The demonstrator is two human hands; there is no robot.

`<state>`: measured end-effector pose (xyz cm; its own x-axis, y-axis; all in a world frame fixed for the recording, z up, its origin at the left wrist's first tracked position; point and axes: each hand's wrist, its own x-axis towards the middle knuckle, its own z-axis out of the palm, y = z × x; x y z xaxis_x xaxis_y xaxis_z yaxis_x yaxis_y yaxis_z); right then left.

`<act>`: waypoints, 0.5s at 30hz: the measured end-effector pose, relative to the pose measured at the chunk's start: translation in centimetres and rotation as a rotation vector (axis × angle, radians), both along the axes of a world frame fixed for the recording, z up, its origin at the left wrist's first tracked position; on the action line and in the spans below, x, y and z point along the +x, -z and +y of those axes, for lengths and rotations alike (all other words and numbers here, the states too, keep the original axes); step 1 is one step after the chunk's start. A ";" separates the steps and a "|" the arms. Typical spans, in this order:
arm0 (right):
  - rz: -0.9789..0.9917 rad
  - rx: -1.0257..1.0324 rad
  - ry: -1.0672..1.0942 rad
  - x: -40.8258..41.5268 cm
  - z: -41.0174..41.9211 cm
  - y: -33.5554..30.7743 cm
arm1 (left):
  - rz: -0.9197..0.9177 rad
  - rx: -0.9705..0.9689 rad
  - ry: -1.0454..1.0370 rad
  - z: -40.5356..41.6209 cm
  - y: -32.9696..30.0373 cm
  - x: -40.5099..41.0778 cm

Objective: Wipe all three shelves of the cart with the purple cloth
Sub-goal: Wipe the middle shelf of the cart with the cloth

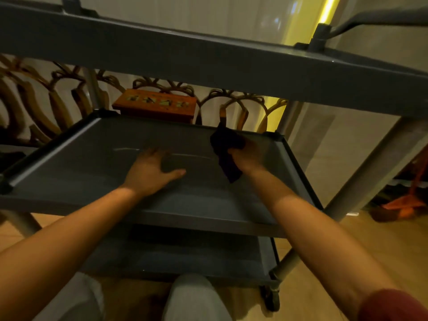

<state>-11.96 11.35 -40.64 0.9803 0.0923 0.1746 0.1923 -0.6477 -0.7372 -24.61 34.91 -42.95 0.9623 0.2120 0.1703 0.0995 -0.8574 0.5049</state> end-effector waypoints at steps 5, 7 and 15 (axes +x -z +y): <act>-0.243 -0.237 0.183 2.8 -3.9 -0.7 | 0.152 0.287 -0.158 5.9 2.5 -1.3; -0.186 -0.246 0.107 3.6 -4.2 0.4 | 0.234 0.247 -0.198 7.3 3.3 -1.3; -0.037 -0.424 0.124 5.6 -2.4 4.7 | 0.398 0.312 -0.216 9.8 5.7 -0.9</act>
